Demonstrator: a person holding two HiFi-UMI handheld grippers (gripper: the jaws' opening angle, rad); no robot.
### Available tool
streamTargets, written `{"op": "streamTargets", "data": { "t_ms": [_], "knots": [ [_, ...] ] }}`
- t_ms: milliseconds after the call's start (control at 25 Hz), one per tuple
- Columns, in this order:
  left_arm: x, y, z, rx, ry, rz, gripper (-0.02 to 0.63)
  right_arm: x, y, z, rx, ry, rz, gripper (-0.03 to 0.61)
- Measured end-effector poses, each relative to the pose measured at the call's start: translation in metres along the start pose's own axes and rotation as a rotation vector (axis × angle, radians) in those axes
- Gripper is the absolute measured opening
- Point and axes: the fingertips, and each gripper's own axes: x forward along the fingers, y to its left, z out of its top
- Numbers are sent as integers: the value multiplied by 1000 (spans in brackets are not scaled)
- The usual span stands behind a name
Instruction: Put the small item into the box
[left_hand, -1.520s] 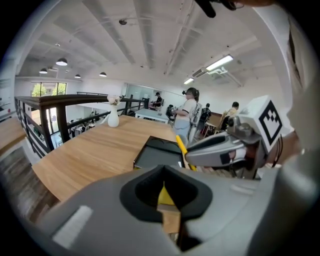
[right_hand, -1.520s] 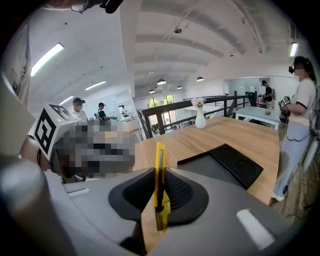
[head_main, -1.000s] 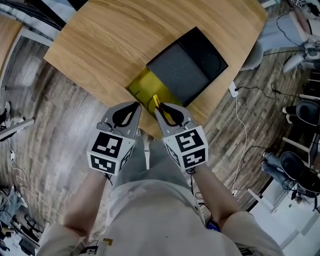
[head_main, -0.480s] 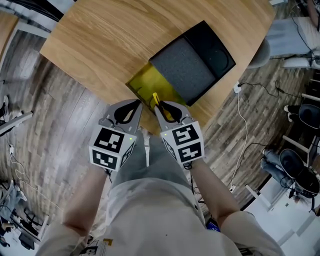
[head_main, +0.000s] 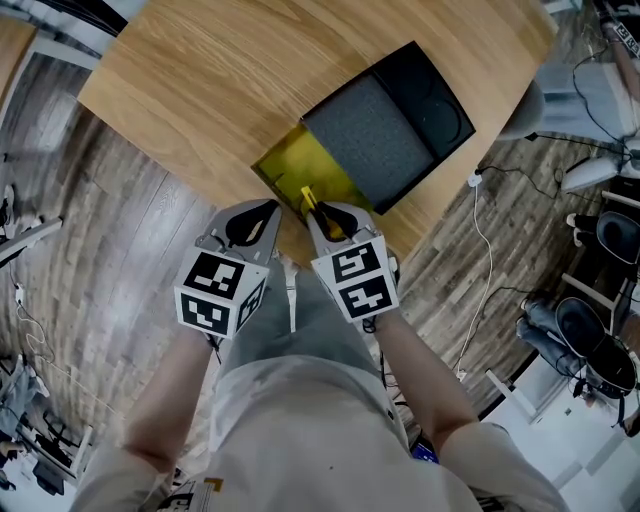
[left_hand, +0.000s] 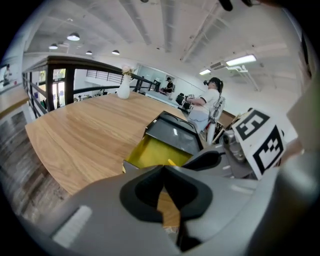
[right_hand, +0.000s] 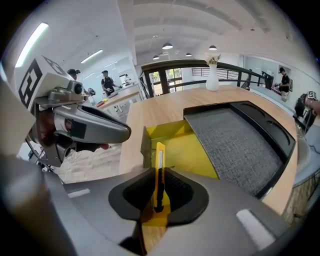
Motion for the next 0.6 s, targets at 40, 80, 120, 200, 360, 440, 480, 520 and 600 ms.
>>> {"op": "streamTargets", "data": {
  "t_ms": [40,80,120,200,360,440,480,520,600],
  "knots": [
    [0,1,0,-23,-1,-4,3,1,0,0,-5,7,1,58],
    [1,2,0,-30,-1,-2,3,2,0,0,-10,12,2,60],
    [1,3,0,-18,2,6,3,3,0,1,-14,17,4,60],
    [1,4,-1,23,12,22,3,3,1,1,-18,23,8,60],
    [-2,0,-3,4,14,14,3,1,3,-6,-17,65,12,61],
    [-3,2,-6,-14,17,19,3,1,2,-14,-24,96,3,58],
    [-4,3,-8,-18,21,24,3,1,1,-17,-30,110,-3,55],
    [-4,4,-10,-20,24,29,3,2,-1,-20,-32,120,-7,57],
    [-6,5,-13,-21,26,35,3,1,-2,-23,-20,128,-7,61]
  ]
}}
